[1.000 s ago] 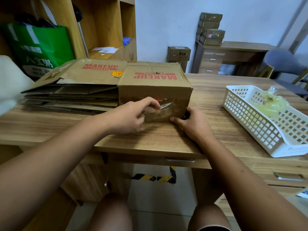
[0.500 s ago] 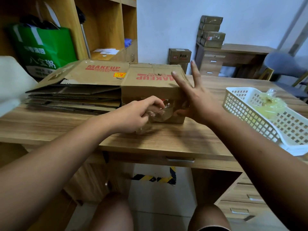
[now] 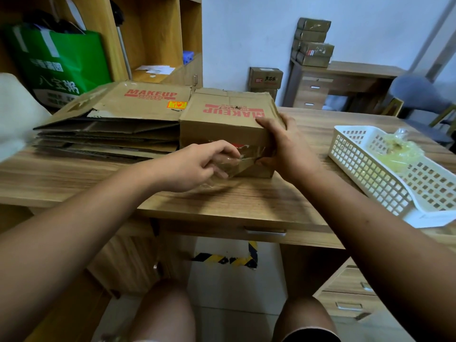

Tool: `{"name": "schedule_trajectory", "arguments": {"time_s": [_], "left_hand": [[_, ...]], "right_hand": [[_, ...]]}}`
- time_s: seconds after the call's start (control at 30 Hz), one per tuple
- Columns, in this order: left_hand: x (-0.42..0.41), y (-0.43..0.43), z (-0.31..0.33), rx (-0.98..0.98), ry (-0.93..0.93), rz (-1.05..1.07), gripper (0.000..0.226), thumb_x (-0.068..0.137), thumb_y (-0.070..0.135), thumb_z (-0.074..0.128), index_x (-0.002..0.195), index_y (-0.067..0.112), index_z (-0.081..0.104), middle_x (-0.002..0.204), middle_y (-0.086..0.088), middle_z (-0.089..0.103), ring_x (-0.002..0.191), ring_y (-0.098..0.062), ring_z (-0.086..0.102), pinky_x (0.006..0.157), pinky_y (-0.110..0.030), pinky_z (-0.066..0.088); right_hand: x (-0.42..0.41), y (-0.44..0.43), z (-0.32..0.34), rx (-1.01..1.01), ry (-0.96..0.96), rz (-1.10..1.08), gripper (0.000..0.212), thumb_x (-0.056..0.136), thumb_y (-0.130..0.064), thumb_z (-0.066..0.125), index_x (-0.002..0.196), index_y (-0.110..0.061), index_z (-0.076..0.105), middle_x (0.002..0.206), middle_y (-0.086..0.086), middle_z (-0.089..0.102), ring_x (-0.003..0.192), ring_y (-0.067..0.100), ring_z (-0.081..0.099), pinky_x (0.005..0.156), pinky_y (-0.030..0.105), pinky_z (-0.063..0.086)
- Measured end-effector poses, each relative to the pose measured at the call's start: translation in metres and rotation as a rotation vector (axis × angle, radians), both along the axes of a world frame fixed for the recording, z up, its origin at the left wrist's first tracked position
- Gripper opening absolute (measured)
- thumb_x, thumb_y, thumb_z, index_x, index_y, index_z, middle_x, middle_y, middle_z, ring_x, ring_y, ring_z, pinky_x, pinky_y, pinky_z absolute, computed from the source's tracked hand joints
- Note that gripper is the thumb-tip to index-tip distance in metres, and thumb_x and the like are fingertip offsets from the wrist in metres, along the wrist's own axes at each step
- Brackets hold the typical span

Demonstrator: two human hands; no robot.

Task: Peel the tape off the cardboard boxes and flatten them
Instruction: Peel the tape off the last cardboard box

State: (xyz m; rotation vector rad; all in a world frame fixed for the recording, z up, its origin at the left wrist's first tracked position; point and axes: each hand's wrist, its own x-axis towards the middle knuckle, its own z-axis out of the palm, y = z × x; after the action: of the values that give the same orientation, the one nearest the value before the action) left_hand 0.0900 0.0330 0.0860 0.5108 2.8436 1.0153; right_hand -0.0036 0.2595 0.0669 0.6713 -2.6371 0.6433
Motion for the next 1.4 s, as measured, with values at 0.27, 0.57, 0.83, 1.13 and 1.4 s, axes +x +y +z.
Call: {"name": "schedule_trajectory", "arguments": {"time_s": [0.27,0.57,0.83,1.13,1.4], "left_hand": [[-0.001,-0.007,0.006,0.03,-0.044,-0.027,0.054,0.102,-0.003,0.04,0.139,0.036,0.048,0.141,0.009,0.056,0.109,0.002,0.065,0.085,-0.022,0.058],[0.0,-0.015,0.008,0.017,-0.073,-0.026,0.056,0.102,-0.003,0.04,0.137,0.039,0.049,0.136,0.007,0.059,0.109,0.001,0.066,0.09,-0.032,0.058],[0.007,-0.023,0.007,0.056,-0.059,-0.02,0.056,0.101,-0.006,0.04,0.139,0.034,0.049,0.144,0.008,0.052,0.109,0.002,0.065,0.087,-0.021,0.057],[0.018,-0.044,0.004,0.102,-0.071,-0.03,0.056,0.101,-0.007,0.04,0.138,0.033,0.051,0.14,0.014,0.055,0.113,-0.001,0.065,0.092,-0.03,0.058],[0.027,-0.057,0.002,0.119,-0.067,-0.017,0.056,0.101,-0.007,0.041,0.138,0.034,0.051,0.138,0.016,0.056,0.113,0.0,0.065,0.089,-0.026,0.057]], "right_hand": [[0.0,-0.001,-0.002,-0.028,-0.007,0.002,0.098,0.07,-0.009,0.089,0.15,-0.036,0.04,0.162,0.012,0.021,0.14,0.036,0.043,0.112,0.047,0.043],[-0.003,0.0,-0.004,-0.033,-0.019,-0.001,0.099,0.069,-0.01,0.089,0.149,-0.039,0.039,0.163,0.011,0.02,0.139,0.037,0.044,0.111,0.05,0.044],[-0.002,0.0,-0.002,-0.029,-0.033,-0.011,0.099,0.069,-0.011,0.09,0.148,-0.04,0.039,0.163,0.01,0.019,0.139,0.037,0.043,0.112,0.048,0.044],[0.002,-0.002,0.002,0.004,-0.039,-0.032,0.097,0.071,-0.013,0.089,0.149,-0.039,0.038,0.162,0.011,0.019,0.14,0.037,0.042,0.112,0.048,0.043],[0.007,-0.003,0.005,0.015,-0.053,-0.025,0.095,0.073,-0.01,0.087,0.15,-0.036,0.037,0.164,0.011,0.016,0.142,0.038,0.038,0.114,0.047,0.041]]}}
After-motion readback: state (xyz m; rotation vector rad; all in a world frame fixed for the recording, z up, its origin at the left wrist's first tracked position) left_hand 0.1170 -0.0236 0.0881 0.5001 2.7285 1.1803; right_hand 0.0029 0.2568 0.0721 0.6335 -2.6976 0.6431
